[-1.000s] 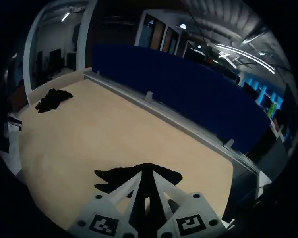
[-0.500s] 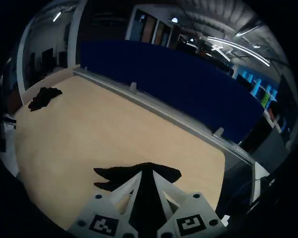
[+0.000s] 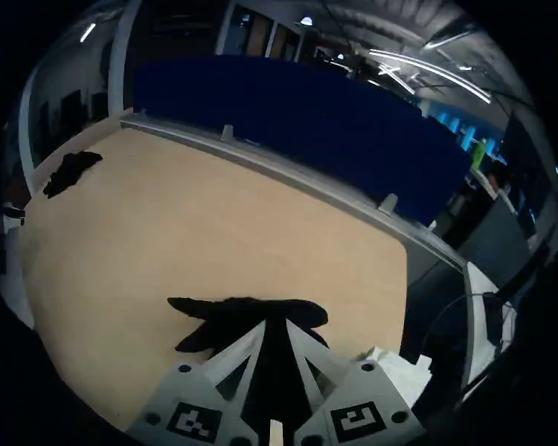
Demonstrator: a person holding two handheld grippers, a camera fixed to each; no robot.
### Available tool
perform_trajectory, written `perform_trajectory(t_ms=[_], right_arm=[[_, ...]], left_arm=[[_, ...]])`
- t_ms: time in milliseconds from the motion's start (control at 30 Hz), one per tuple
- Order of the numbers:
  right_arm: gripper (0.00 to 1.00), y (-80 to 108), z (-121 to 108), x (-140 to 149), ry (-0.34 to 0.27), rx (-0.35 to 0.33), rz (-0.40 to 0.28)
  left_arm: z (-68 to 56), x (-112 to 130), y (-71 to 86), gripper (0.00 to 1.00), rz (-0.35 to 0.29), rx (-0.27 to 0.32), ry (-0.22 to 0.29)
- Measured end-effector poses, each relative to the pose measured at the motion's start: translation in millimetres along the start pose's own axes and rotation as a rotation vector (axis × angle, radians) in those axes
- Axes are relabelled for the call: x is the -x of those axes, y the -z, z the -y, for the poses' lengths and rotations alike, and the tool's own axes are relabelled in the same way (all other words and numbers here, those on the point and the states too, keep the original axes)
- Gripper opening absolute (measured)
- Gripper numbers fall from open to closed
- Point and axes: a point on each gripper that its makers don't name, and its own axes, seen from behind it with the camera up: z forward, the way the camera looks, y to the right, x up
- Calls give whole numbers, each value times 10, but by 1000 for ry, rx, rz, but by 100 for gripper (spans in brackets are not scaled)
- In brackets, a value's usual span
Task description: Fold towel
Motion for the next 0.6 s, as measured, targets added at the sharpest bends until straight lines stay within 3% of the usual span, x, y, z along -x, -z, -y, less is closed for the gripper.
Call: perform_trajectory(t_ms=[300, 600], right_arm=[[4, 68, -83, 647, -62, 38, 64], [4, 87, -67, 900, -111, 52, 78]], left_arm=[[-85, 13, -43, 85, 10, 10, -15], [-172, -20, -40, 85, 9, 20, -24]])
